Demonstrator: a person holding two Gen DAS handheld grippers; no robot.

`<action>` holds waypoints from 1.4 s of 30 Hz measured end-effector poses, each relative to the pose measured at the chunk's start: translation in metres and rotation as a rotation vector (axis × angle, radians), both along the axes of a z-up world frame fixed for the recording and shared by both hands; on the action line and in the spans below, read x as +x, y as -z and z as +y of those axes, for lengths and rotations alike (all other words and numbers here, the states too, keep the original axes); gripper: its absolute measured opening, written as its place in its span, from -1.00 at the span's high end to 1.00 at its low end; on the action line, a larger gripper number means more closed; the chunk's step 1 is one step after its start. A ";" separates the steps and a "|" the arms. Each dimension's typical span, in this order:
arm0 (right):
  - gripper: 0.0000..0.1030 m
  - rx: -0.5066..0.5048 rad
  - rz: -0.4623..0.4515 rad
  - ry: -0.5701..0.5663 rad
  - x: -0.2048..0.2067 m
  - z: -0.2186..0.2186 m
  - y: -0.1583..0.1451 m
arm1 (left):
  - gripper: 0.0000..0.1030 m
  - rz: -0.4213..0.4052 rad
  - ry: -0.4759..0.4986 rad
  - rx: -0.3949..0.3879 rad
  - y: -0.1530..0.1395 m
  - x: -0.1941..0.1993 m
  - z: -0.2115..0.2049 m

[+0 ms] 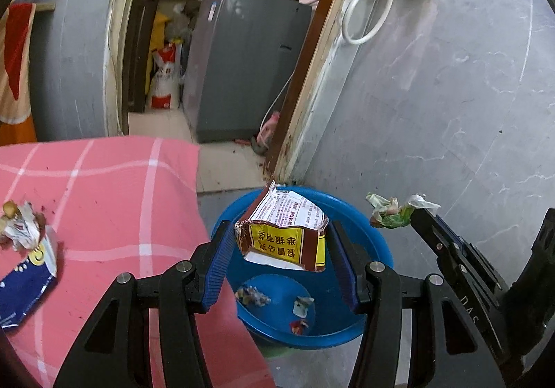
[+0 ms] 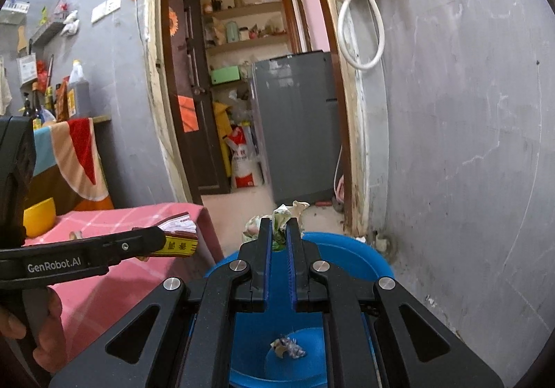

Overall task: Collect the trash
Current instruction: 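Carry the yellow box and small wrapper with both tools over the blue bucket, then open the left tool over the bucket while the right tool releases its wrapper, then bring both tools back over the table toward the remaining trash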

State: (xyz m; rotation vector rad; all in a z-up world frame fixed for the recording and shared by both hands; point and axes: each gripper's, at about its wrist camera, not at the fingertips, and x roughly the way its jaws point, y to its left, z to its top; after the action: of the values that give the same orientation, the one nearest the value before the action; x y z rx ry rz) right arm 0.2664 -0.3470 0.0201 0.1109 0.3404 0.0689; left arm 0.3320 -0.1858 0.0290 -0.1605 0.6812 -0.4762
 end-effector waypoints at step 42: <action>-1.00 -0.010 -0.246 -0.064 -0.051 0.057 -0.078 | -0.96 -0.349 -0.302 -0.055 -0.066 -0.099 0.132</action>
State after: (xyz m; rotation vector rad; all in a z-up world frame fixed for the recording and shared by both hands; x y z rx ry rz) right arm 0.2159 -0.2899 0.0976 0.0806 0.0989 0.1432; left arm 0.2328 -0.0540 0.0947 -0.2225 0.2942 -0.2234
